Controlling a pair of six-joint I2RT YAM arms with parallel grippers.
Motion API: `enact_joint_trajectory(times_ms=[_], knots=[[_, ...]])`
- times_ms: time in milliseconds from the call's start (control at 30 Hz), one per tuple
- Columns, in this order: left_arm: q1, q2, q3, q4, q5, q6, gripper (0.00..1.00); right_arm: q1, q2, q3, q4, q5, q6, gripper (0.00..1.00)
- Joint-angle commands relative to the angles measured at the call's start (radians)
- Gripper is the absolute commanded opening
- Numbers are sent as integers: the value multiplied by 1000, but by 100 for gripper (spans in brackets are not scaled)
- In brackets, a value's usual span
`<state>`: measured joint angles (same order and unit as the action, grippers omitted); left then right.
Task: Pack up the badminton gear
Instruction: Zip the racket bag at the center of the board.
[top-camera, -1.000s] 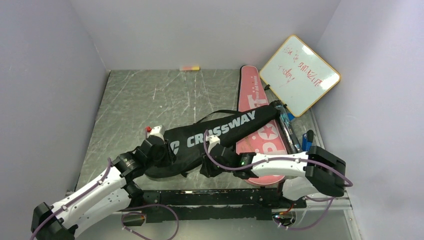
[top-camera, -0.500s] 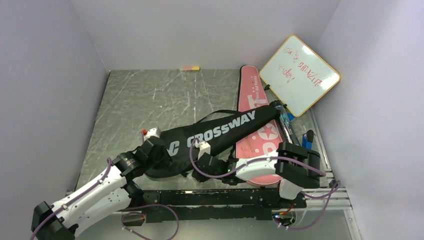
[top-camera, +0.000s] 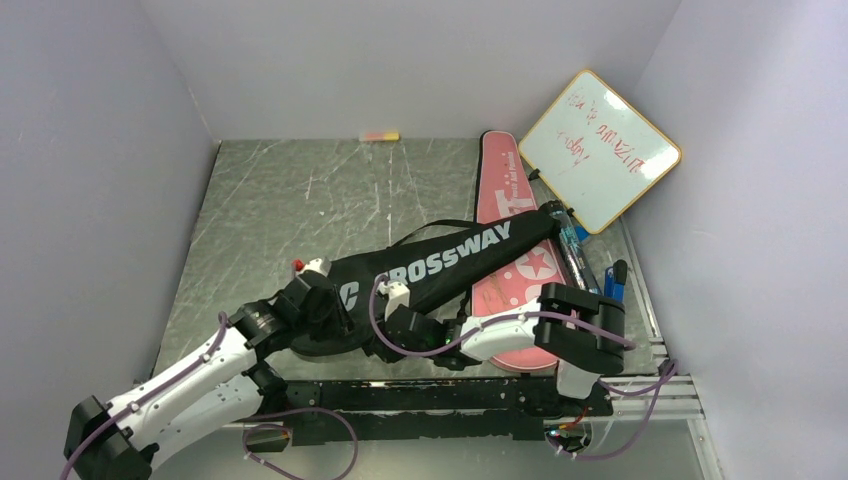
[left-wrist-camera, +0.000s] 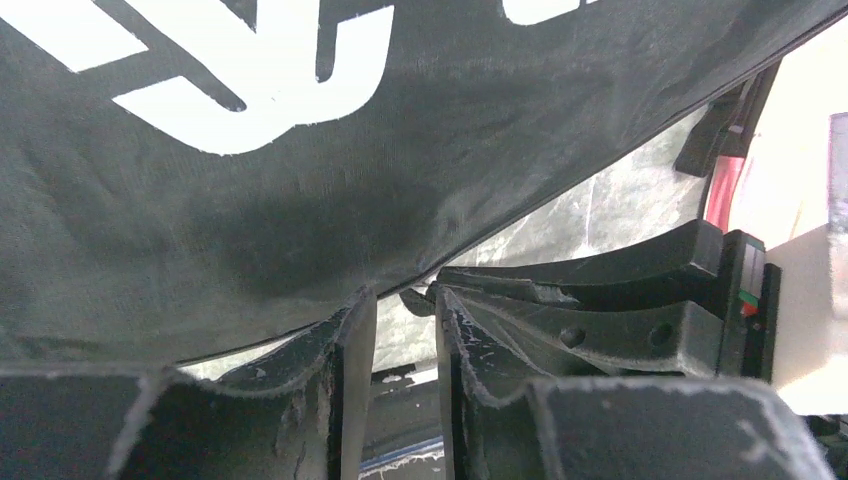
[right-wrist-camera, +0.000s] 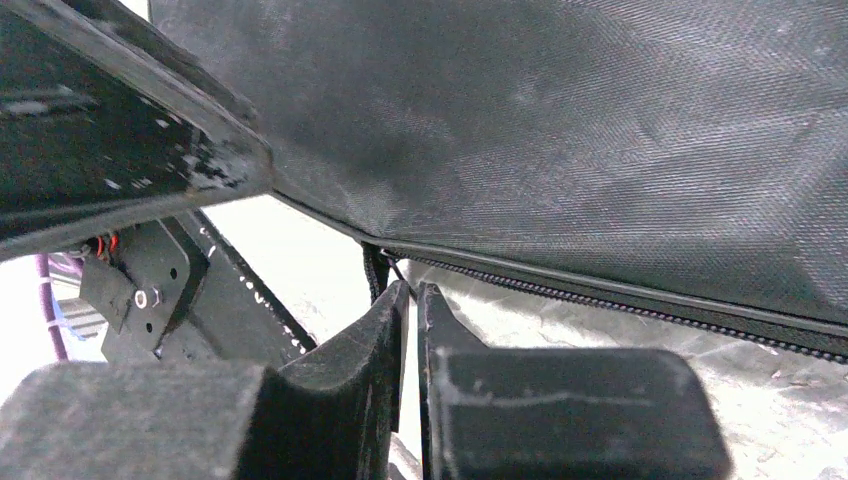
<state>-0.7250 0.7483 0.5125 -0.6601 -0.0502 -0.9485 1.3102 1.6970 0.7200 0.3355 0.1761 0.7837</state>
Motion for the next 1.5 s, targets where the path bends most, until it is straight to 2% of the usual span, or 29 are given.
enact_joint_trajectory(times_ms=[0, 500, 667, 700, 767, 833, 1133, 1233, 1367, 1467], knots=[[3, 27, 28, 18, 65, -25, 34, 11, 9, 26, 81, -24, -21, 13], [2, -11, 16, 9, 58, -56, 38, 25, 89, 86, 53, 2, -45, 20], [3, -32, 17, 2, 60, -93, 47, 30, 85, 85, 56, 35, -45, 21], [3, -36, 16, 0, 63, -102, 50, 29, 83, 84, 56, 40, -44, 20], [3, -48, 15, -7, 59, -124, 56, 30, 78, 82, 49, 58, -37, 11], [3, -72, 14, -23, 52, -161, 61, 31, 69, 80, 33, 88, -21, 0], [3, -220, -45, -59, 14, -418, 69, 29, -22, -19, 92, 149, 9, 0], [4, -262, -86, -47, 34, -502, 77, 30, -29, -29, 114, 144, 7, 0], [3, -304, -141, -37, 37, -600, 76, 30, -31, -41, 147, 133, 5, 0], [3, -282, -155, -39, 29, -618, 74, 29, -33, -36, 116, 158, 12, 0]])
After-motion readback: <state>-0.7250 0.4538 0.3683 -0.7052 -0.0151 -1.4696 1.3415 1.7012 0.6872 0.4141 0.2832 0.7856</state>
